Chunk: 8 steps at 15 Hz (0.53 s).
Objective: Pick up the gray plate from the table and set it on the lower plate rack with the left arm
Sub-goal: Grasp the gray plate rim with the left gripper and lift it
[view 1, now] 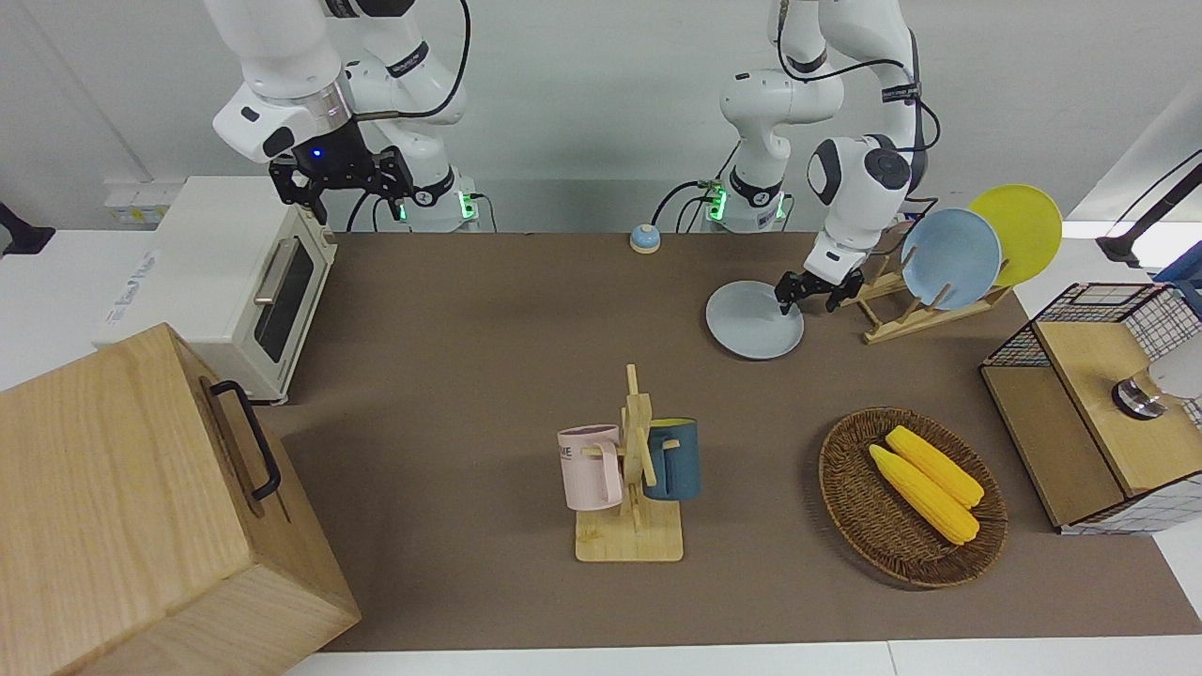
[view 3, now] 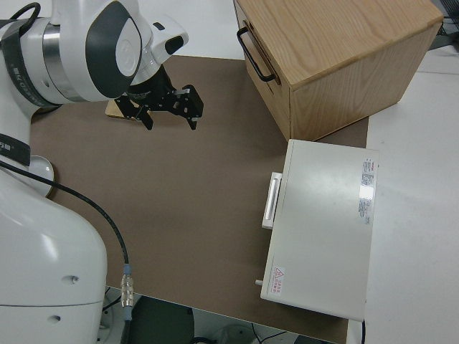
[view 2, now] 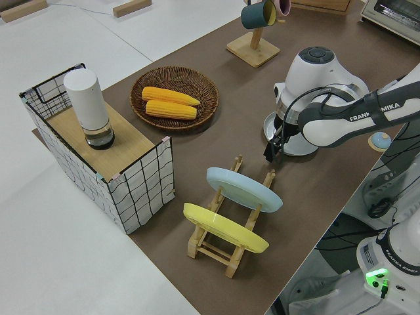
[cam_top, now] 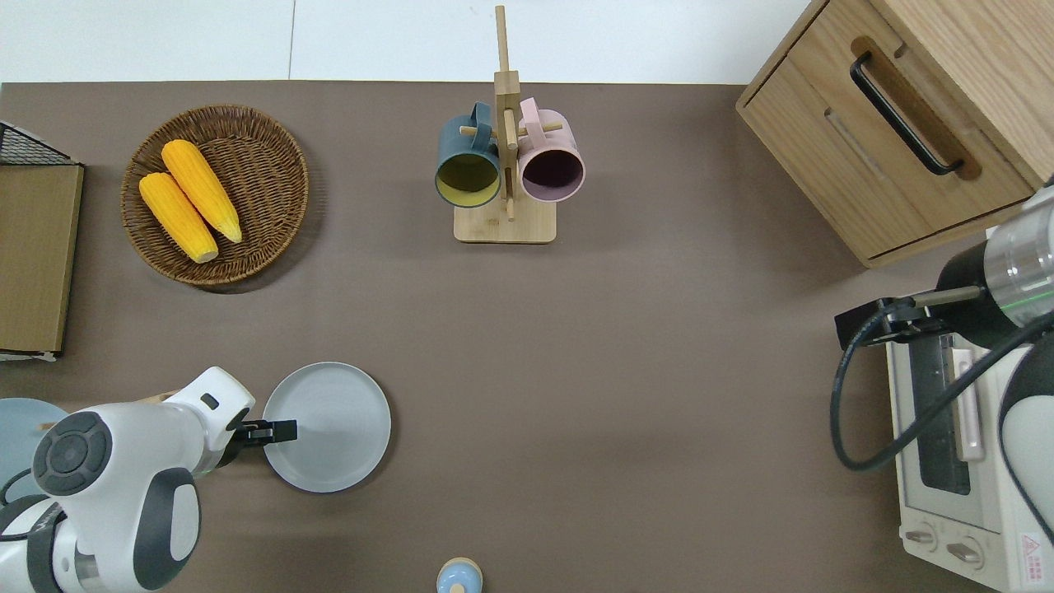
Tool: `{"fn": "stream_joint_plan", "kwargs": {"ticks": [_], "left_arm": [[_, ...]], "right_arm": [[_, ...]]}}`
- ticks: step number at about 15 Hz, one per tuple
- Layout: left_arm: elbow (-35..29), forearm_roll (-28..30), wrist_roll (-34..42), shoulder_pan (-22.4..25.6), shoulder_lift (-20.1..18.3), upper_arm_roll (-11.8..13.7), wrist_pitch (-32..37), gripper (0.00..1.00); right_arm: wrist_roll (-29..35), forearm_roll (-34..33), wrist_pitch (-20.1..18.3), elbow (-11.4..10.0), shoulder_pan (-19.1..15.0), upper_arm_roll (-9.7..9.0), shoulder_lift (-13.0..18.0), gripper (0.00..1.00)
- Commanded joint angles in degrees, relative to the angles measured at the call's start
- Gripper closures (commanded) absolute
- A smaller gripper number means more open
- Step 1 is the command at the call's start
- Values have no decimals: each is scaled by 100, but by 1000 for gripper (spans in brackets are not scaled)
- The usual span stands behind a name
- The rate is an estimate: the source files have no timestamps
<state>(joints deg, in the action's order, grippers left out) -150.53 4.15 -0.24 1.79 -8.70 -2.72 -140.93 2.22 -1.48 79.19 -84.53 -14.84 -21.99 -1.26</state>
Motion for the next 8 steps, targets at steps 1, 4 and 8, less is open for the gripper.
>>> {"fn": "stream_joint_plan", "kwargs": {"ticks": [1,4,8], "left_arm": [[-82,77,-11,-64,0,8,-163,258],[-73,77,-47,-55,-17,-1,-155,734],[-56,77,-38,-64,-35,-18,-111,1000]], "right_arm": [[68,-37,-62,42,-133,-113,12,17],[68,-37,-62,42,-133,-121,12,17],[68,-37,-62,42,-133,-113,20,17]]}}
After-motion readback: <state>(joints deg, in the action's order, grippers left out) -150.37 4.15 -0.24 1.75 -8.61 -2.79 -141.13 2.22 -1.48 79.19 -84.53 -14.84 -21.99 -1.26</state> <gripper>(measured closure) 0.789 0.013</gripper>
